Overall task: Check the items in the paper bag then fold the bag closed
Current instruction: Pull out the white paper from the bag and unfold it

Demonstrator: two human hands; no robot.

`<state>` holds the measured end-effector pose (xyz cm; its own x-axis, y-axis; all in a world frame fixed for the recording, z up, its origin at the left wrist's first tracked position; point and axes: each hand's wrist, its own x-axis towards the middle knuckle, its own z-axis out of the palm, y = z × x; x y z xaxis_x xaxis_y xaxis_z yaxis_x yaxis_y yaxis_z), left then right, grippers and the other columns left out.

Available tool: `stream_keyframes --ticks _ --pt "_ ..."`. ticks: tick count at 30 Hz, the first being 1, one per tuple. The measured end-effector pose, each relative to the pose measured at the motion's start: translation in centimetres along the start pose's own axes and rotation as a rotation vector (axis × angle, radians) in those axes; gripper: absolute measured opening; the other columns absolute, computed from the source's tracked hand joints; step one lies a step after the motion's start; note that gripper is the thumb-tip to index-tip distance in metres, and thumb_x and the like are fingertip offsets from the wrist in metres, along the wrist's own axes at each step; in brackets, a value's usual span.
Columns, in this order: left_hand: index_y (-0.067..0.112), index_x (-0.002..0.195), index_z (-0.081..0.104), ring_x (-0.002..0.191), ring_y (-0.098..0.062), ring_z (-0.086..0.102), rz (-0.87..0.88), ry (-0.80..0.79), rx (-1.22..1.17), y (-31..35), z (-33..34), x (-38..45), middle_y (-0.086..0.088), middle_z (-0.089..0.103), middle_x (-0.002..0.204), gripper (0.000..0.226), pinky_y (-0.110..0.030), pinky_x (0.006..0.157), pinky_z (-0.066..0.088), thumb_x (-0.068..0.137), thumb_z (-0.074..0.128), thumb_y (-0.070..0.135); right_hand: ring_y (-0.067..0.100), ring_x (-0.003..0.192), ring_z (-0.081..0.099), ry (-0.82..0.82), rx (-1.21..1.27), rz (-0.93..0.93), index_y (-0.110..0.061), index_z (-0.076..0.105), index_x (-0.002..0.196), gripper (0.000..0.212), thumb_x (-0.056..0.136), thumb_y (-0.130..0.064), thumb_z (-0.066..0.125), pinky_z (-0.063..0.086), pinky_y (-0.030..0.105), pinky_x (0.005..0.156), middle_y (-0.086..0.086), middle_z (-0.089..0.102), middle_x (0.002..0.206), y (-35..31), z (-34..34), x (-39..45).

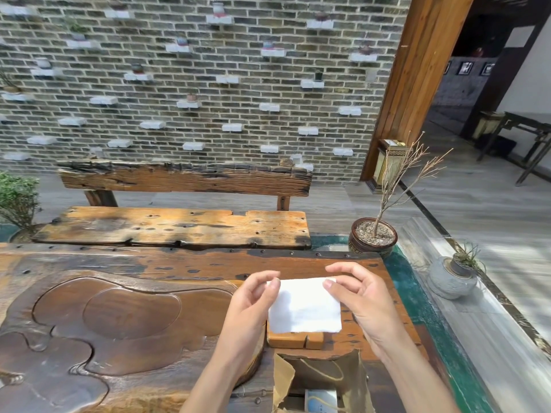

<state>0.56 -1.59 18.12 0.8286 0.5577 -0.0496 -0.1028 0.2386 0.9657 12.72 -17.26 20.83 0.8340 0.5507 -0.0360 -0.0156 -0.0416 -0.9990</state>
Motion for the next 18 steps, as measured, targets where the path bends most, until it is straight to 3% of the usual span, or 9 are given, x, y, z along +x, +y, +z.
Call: stream_keyframes --ticks 3,6,10,12,14,16,18 --pt "0.001 0.095 0.066 0.084 -0.025 0.063 -0.032 0.010 -0.052 -0.2 0.5 0.1 -0.007 0.070 0.085 0.027 -0.038 0.070 0.048 0.080 0.071 0.024 0.012 0.082 0.073 -0.009 0.041 -0.003 -0.015 0.069 0.104 0.021 0.085 -0.008 0.074 0.054 0.022 0.067 0.007 0.079 0.088 0.2 0.1 -0.1" --pt "0.008 0.088 0.065 0.082 -0.025 0.060 -0.016 0.028 -0.081 -0.4 0.8 0.2 -0.007 0.067 0.083 0.016 -0.040 0.070 0.046 0.082 0.070 0.022 0.016 0.083 0.071 -0.021 0.204 0.046 -0.009 0.067 0.110 0.032 0.080 -0.018 0.075 0.055 0.030 0.071 0.012 0.077 0.094 0.7 0.7 -0.3" --pt "0.015 0.082 0.062 0.067 -0.015 0.061 0.010 0.042 -0.137 -0.3 1.7 0.2 -0.007 0.060 0.078 0.011 -0.027 0.048 0.050 0.088 0.070 0.021 0.031 0.095 0.066 -0.056 0.383 0.169 -0.001 0.071 0.109 0.036 0.084 -0.027 0.070 0.048 0.042 0.079 0.030 0.070 0.109 1.8 2.1 -0.4" --pt "0.014 0.083 0.060 0.062 -0.009 0.059 0.049 0.073 -0.092 -0.3 2.3 0.1 -0.003 0.058 0.075 0.013 -0.020 0.046 0.047 0.090 0.067 0.022 0.031 0.088 0.063 -0.026 0.350 0.160 -0.001 0.073 0.099 0.034 0.085 -0.032 0.069 0.047 0.040 0.072 0.031 0.070 0.099 2.2 3.0 -0.5" --pt "0.008 0.084 0.058 0.061 -0.006 0.056 0.123 0.132 -0.005 -0.4 2.7 0.1 0.001 0.057 0.071 0.016 -0.018 0.049 0.045 0.096 0.059 0.019 0.026 0.079 0.062 0.041 0.274 0.101 -0.004 0.073 0.088 0.037 0.079 -0.040 0.072 0.046 0.038 0.068 0.016 0.069 0.081 2.1 3.6 -0.5" --pt "0.009 0.083 0.058 0.064 -0.008 0.051 0.218 0.209 0.119 -0.7 2.8 0.1 0.003 0.057 0.070 0.021 -0.023 0.057 0.042 0.098 0.054 0.023 0.019 0.071 0.058 0.100 0.165 0.004 -0.008 0.073 0.081 0.035 0.079 -0.043 0.071 0.042 0.035 0.064 0.005 0.065 0.072 1.8 4.1 -0.4" --pt "0.015 0.080 0.059 0.064 -0.009 0.050 0.276 0.281 0.206 -1.0 2.8 0.1 0.006 0.058 0.069 0.022 -0.028 0.057 0.039 0.096 0.055 0.030 0.014 0.063 0.055 0.158 0.073 -0.091 -0.013 0.073 0.076 0.029 0.082 -0.041 0.069 0.038 0.032 0.057 0.005 0.064 0.065 1.6 4.4 -0.4"
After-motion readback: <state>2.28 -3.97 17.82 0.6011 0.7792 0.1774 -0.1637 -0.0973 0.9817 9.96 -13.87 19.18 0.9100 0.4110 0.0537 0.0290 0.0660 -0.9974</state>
